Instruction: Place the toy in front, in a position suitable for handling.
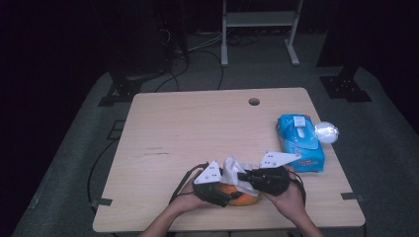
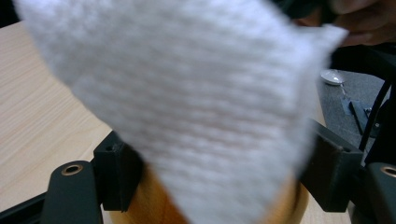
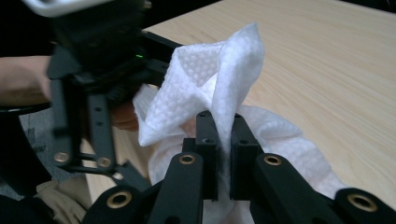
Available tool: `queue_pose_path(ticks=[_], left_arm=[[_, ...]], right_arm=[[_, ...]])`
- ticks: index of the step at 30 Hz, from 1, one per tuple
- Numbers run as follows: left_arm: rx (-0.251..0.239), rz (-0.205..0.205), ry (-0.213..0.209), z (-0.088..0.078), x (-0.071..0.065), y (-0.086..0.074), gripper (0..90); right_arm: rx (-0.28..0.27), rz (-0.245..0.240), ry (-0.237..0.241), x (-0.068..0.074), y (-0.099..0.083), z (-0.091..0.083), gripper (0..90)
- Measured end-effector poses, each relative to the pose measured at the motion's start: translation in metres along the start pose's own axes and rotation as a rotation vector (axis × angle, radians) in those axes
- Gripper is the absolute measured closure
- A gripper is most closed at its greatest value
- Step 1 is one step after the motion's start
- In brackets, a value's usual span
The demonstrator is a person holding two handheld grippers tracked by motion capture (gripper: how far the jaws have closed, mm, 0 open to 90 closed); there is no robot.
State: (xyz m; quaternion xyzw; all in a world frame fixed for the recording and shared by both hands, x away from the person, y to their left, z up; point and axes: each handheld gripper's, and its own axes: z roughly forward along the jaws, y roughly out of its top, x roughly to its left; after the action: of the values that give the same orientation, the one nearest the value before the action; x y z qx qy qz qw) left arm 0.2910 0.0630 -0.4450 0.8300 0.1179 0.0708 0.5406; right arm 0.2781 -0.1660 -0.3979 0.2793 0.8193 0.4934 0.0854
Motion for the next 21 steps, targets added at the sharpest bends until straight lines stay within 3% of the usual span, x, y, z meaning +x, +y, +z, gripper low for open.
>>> queue_pose_path(ticks=[3,6,9,11,16,21], left_arm=[[-0.003,0.001,-0.003,0.0,0.0,0.0,24.3],[-0.004,0.005,-0.004,0.002,-0.001,0.002,24.6],[-0.008,0.002,-0.003,0.003,0.0,0.002,24.7],[-0.006,-0.001,-0.004,0.002,0.001,0.001,24.6],[-0.043,-0.008,-0.017,0.0,0.003,-0.001,19.3],[-0.069,-0.027,-0.027,-0.001,0.007,-0.003,12.3]], right_arm=[[0.008,0.012,-0.052,-0.01,-0.005,-0.005,84.6],[-0.014,0.042,-0.044,-0.011,-0.003,-0.01,84.5],[-0.029,0.011,0.014,0.0,0.003,-0.007,84.4],[0.004,-0.033,-0.01,0.004,0.003,-0.002,84.4],[0.001,0.04,0.007,-0.013,-0.006,-0.004,84.6],[0.007,0.046,-0.014,-0.018,-0.009,-0.009,84.6]])
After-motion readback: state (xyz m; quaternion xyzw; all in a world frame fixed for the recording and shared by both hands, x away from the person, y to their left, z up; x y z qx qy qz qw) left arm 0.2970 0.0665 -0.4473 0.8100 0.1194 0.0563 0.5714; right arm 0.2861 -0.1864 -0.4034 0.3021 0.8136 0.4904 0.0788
